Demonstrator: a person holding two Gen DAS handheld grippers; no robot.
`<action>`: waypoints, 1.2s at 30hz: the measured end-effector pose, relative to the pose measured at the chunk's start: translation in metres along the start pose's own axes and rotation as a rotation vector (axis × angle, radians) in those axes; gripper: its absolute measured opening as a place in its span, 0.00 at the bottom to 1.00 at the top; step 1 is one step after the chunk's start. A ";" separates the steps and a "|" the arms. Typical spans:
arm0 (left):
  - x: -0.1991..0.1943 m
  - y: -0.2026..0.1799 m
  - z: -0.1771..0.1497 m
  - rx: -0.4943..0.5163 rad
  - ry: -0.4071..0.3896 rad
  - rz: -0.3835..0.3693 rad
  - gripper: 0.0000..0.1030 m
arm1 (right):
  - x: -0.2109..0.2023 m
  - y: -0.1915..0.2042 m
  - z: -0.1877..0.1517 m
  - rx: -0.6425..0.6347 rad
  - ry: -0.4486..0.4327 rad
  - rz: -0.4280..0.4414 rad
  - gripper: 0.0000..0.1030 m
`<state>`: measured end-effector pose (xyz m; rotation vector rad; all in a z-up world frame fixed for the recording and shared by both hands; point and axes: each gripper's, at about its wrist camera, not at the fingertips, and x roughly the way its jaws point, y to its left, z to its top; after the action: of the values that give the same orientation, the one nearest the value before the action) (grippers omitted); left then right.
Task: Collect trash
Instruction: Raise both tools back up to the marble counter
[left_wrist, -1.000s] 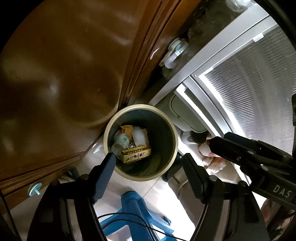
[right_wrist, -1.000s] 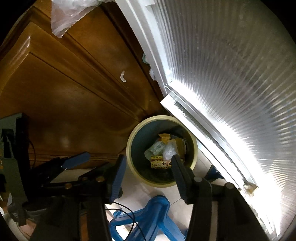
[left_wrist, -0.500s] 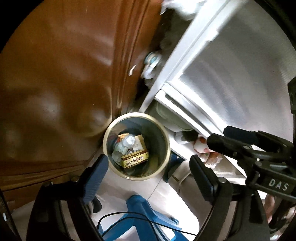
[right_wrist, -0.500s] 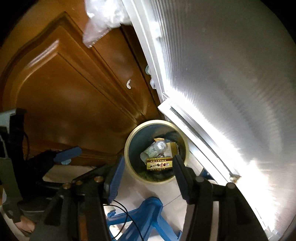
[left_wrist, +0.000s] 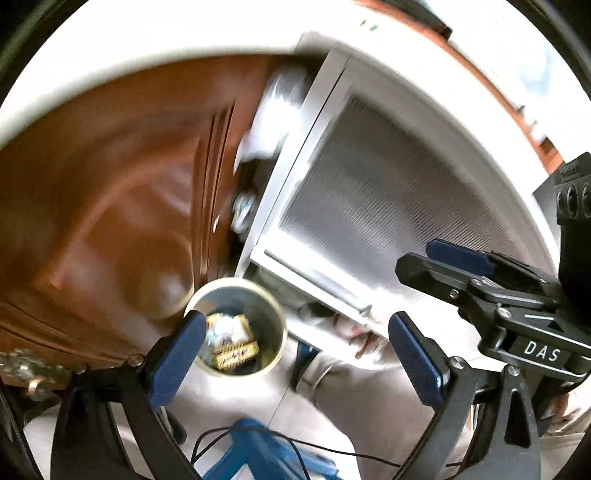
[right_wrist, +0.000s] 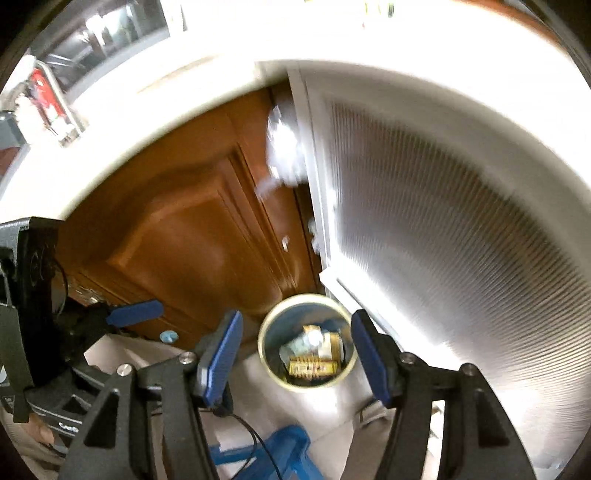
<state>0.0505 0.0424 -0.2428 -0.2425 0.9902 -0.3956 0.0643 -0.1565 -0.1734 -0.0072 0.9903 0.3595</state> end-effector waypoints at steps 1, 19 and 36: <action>-0.010 -0.004 0.003 0.007 -0.023 -0.007 0.95 | -0.011 0.002 0.004 -0.008 -0.031 0.004 0.60; -0.148 -0.041 0.114 0.037 -0.337 -0.038 0.99 | -0.152 0.025 0.096 -0.150 -0.395 -0.087 0.59; -0.089 -0.093 0.287 0.292 -0.235 0.020 0.88 | -0.096 -0.079 0.237 0.017 -0.293 -0.083 0.59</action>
<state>0.2306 0.0028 0.0120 -0.0131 0.6939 -0.4761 0.2344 -0.2194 0.0240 0.0189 0.7010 0.2672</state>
